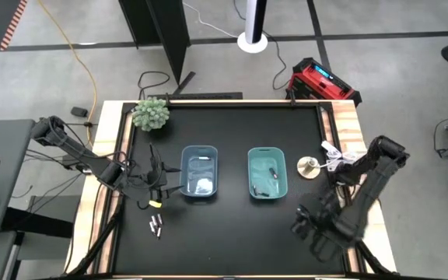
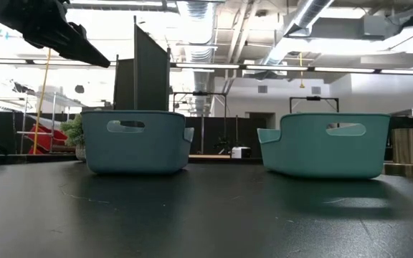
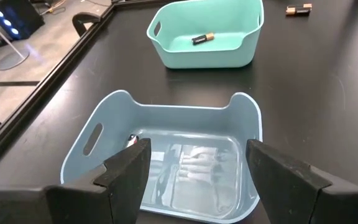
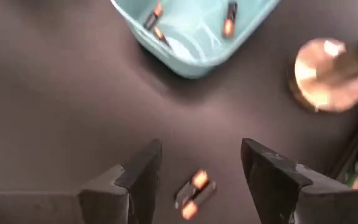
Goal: Sort batteries
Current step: Put the big black battery into the green bin
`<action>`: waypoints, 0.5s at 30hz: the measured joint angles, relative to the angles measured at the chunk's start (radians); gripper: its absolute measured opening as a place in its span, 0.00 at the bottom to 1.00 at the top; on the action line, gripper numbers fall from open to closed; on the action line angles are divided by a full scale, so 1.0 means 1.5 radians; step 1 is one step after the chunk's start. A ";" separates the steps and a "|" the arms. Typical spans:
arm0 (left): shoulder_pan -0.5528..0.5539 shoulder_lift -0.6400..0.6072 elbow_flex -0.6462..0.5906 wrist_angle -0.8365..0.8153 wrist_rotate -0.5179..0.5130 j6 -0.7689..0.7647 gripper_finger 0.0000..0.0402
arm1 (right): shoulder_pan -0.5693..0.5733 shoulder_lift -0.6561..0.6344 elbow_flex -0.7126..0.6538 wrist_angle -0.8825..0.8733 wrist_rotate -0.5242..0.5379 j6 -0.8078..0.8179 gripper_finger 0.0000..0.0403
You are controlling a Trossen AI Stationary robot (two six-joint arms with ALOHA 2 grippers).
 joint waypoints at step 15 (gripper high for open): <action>0.000 0.000 0.000 0.013 0.000 0.000 0.65 | 0.043 0.185 -0.001 0.029 -0.086 0.173 0.58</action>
